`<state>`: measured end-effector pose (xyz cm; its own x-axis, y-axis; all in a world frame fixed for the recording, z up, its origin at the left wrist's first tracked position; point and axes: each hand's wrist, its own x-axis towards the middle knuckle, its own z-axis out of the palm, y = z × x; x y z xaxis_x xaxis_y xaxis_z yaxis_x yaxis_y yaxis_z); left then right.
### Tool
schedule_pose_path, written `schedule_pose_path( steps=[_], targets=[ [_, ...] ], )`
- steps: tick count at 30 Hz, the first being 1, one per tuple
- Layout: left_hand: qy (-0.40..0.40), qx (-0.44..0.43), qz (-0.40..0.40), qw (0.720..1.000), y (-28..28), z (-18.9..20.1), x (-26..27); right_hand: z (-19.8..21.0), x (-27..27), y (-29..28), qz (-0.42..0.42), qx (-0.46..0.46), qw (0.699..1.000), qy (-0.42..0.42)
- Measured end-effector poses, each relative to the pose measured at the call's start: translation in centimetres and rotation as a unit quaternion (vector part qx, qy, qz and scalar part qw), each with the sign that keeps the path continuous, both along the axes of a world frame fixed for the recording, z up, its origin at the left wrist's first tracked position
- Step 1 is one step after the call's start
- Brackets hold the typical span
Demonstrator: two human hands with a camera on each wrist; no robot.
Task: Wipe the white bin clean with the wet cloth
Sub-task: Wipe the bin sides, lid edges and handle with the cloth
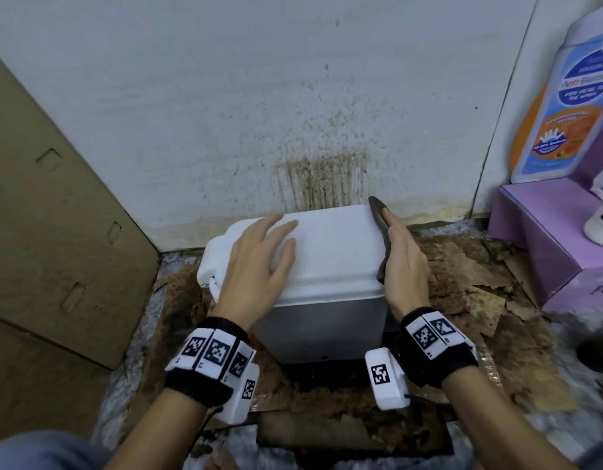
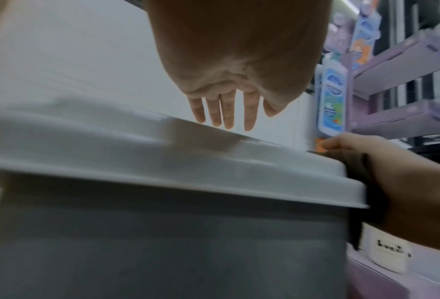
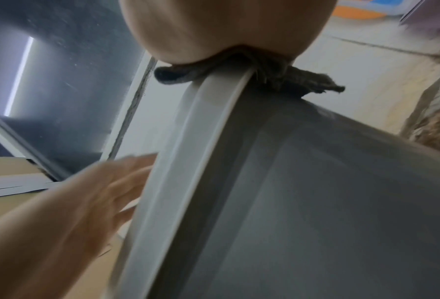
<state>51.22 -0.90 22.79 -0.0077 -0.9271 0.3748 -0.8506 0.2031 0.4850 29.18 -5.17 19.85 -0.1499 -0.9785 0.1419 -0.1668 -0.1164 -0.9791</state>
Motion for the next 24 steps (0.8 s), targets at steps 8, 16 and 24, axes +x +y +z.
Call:
schedule_pose_path(
  steps=[8,16,24],
  targets=[
    [-0.033,0.038,-0.074,0.996,-1.0,0.9,-3.7,0.8,3.3,1.0,0.066,-0.038,0.997,-0.005],
    [-0.083,0.069,-0.064,0.992,-0.7,1.0,-1.5,0.0,5.5,2.0,0.112,-0.113,0.987,0.030],
    [-0.053,0.076,-0.053,0.994,-1.0,1.3,0.6,-0.8,7.1,3.2,0.109,-0.033,0.978,-0.178]
  ],
)
